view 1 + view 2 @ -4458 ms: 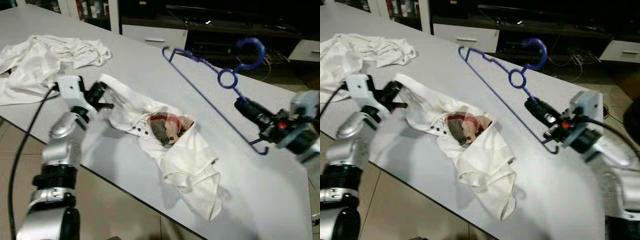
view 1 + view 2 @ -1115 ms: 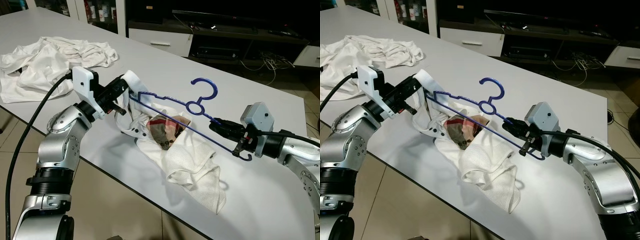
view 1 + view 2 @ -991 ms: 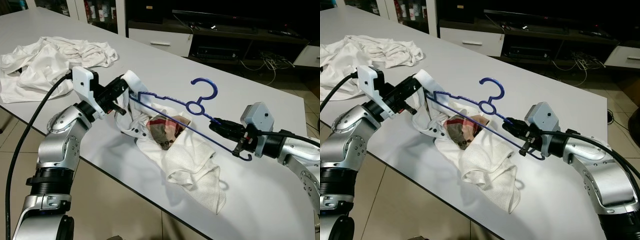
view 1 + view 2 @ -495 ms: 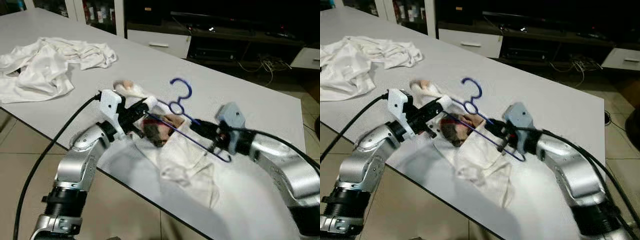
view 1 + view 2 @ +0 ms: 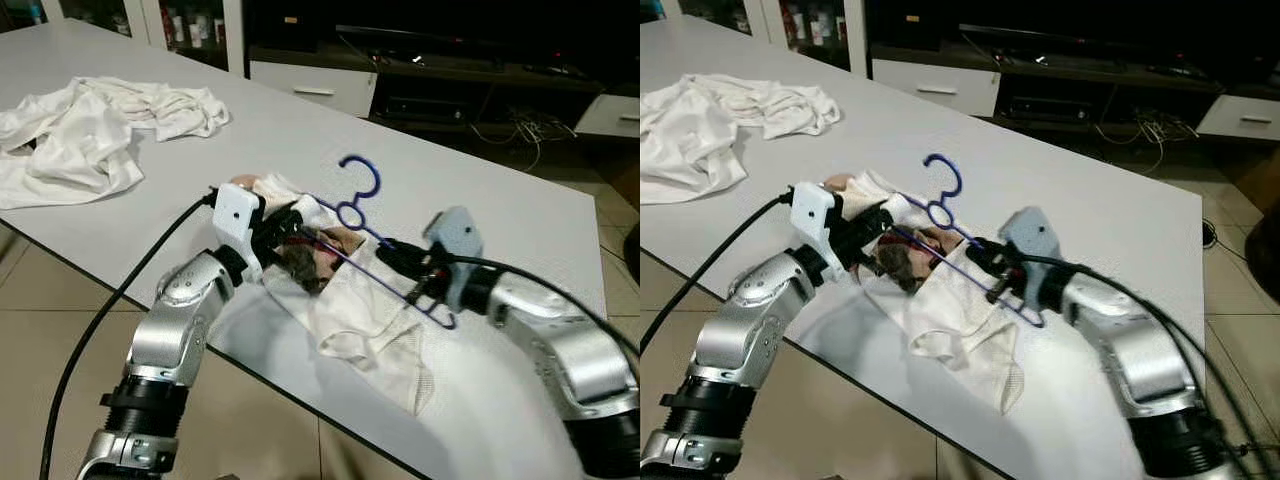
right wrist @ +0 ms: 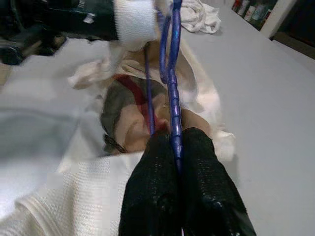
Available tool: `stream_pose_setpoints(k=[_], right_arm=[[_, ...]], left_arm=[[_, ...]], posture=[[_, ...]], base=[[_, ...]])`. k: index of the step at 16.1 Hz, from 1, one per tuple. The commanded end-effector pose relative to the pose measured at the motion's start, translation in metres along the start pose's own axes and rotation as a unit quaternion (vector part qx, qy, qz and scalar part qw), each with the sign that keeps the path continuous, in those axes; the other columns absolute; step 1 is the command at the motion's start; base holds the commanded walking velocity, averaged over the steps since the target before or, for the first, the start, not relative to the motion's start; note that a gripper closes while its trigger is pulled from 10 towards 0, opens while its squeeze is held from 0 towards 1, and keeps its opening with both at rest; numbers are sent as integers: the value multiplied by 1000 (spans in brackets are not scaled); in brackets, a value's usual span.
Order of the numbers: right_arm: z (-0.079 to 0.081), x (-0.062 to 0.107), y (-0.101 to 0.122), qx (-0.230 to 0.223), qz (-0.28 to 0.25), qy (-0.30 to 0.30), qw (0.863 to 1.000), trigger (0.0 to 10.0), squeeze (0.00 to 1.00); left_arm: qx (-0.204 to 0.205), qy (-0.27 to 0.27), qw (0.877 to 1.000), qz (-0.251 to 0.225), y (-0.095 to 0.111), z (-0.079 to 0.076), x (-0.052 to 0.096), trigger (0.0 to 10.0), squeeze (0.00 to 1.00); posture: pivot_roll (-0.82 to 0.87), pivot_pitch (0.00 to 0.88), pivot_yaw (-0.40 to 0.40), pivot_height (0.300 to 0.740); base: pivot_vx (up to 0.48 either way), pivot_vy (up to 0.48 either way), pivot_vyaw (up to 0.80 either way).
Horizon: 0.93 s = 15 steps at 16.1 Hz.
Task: Hang hanger
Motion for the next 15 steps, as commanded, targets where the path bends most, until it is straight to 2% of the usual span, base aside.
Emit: stream_pose_setpoints(k=[1, 4, 7, 9, 10, 11, 13, 15], right_arm=[[3, -9, 11, 8, -13, 10, 1000, 0, 0], [13, -22, 15, 6, -25, 32, 999, 0, 0], [11, -38, 11, -16, -27, 13, 999, 0, 0], [9, -44, 14, -28, -33, -2, 999, 0, 0], [1, -46, 15, -34, -33, -24, 999, 0, 0], [-15, -40, 13, -33, -29, -50, 998, 0, 0], [-20, -35, 12, -30, -29, -53, 998, 0, 0], [-23, -23, 12, -21, -30, -46, 998, 0, 0]], left_arm=[[-16, -35, 999, -11, 10, -18, -11, 10000, 0], [-47, -56, 997, -26, 21, -27, -15, 10000, 0], [-66, -108, 991, -46, 34, -44, -12, 10000, 0], [-111, -141, 983, -31, 29, -55, -9, 10000, 0], [-150, -153, 977, -21, 26, -58, -6, 10000, 0], [-186, -127, 974, -30, 35, -50, -5, 10000, 0], [-196, -97, 975, -42, 46, -39, -5, 10000, 0], [-217, -31, 974, -61, 64, -15, -3, 10000, 0]], posture=[[22, 25, -76, 740], [27, 23, -83, 740], [29, 22, -84, 740], [35, 21, -85, 740], [39, 21, -86, 740], [43, 21, -88, 740], [45, 21, -90, 740], [48, 19, -92, 740]], base=[[0, 0, 0], [0, 0, 0], [0, 0, 0], [0, 0, 0], [0, 0, 0], [0, 0, 0], [0, 0, 0], [0, 0, 0]])
Point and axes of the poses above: a point about 5 cm out from each wrist's last joint towards the gripper, its own x axis pointing back from the gripper into the wrist, its own y axis along the axis of the wrist's last joint, z = x × y, the point moved 3 cm from there along -x, pointing out of the wrist towards the gripper, and after that the axes turned 8 degrees about x, right-handed, at the moved point
